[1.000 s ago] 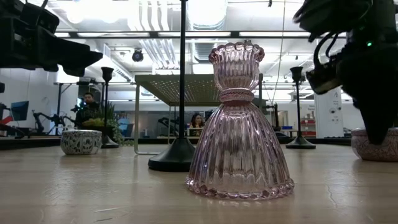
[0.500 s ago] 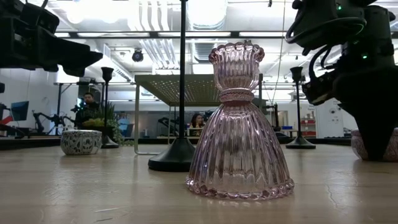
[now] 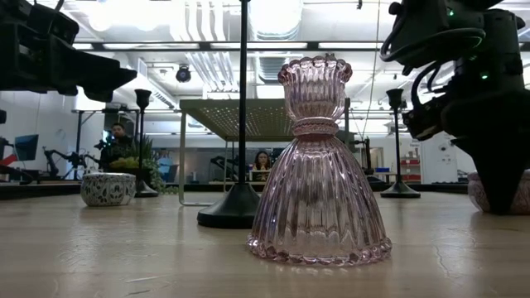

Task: Pick & Place candle stick holders
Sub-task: Put the pink and white scented candle on the shelf

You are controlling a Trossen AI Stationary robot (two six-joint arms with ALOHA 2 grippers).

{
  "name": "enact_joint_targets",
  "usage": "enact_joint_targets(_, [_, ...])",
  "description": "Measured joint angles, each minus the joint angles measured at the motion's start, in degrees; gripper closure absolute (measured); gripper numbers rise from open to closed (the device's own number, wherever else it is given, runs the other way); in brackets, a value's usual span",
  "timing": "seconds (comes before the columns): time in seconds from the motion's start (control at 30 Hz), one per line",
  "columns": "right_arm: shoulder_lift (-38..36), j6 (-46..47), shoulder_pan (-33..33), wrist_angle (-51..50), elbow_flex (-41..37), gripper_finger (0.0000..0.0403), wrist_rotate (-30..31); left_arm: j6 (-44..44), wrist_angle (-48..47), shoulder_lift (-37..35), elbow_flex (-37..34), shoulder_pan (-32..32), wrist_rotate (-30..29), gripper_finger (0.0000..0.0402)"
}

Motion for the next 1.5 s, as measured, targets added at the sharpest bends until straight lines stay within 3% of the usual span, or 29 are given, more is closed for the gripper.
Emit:
enact_joint_targets(0.2, [0.2,-1.4,0.0,-1.7,1.6,0.0115,-2.0,0.0,0.0,0.0,0.0,0.0,0.0,0.0165])
enact_joint_targets(0.8, [0.0,-12.8,-0.1,-22.2,17.4,0.0115,-0.9,0.0,0.0,0.0,0.0,0.0,0.0,0.0165])
enact_joint_targets(0.97, [0.0,-16.7,-0.4,-28.5,24.6,0.0115,3.3,0.0,0.0,0.0,0.0,0.0,0.0,0.0165])
enact_joint_targets(1.5, [0.8,-36.0,-13.0,-32.5,40.5,0.0115,5.2,0.0,0.0,0.0,0.0,0.0,0.0,0.0165])
